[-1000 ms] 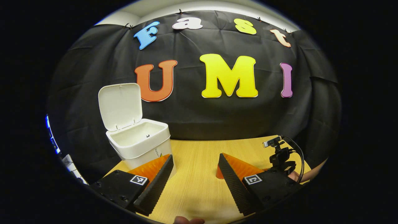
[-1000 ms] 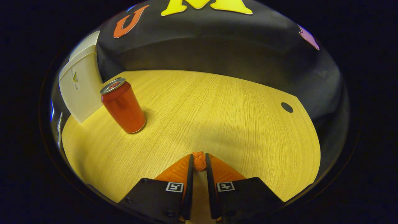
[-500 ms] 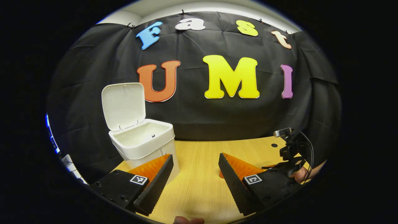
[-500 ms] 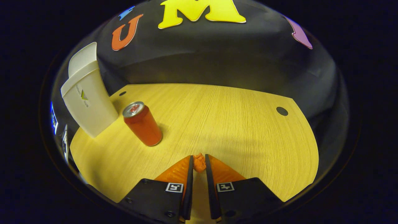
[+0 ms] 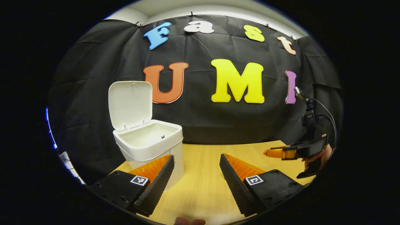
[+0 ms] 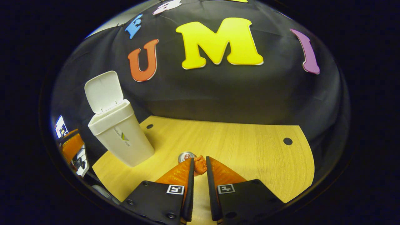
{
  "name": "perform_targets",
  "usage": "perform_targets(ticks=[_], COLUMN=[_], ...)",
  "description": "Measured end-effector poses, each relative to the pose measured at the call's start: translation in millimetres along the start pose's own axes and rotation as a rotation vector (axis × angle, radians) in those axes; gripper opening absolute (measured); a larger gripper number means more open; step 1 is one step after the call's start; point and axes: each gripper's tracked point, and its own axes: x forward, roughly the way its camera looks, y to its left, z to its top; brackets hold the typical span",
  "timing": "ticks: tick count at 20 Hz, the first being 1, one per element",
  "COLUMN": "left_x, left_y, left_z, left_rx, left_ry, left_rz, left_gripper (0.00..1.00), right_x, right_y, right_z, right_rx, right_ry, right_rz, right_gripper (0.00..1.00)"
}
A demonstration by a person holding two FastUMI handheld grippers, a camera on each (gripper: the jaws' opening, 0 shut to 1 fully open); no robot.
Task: Press the lid of the desktop garbage bin to open it, pick up the crumpled paper on the desktop and throw it into the bin, then pick up the pop can on the desktop and drop it into the bin, and finally close the garbage bin lid.
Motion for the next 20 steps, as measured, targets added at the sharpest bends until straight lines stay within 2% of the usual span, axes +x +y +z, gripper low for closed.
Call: perform_targets(ticks=[4, 10, 16, 20], left_x=[-10, -32, -60, -78], left_y=[37, 106, 171, 203], left_z=[1, 1, 3, -4], left_rx=[-0.029, -0.065, -0.085, -0.107], left_ry=[-0.013, -0.024, -0.040, -0.039], left_rz=[0.054, 0.173, 0.300, 0.362], left_gripper=[0.96, 0.97, 0.97, 0.96], right_x=[-3, 13, 45, 77], right_y=[66, 190, 297, 343], right_z=[53, 121, 140, 120], right_rx=[-0.060, -0.133, -0.171, -0.224], right_ry=[-0.077, -0.177, -0.178, -0.118], right_rz=[0.086, 0.245, 0.378, 0.416], right_gripper=[0.23, 0.23, 0.23, 0.22])
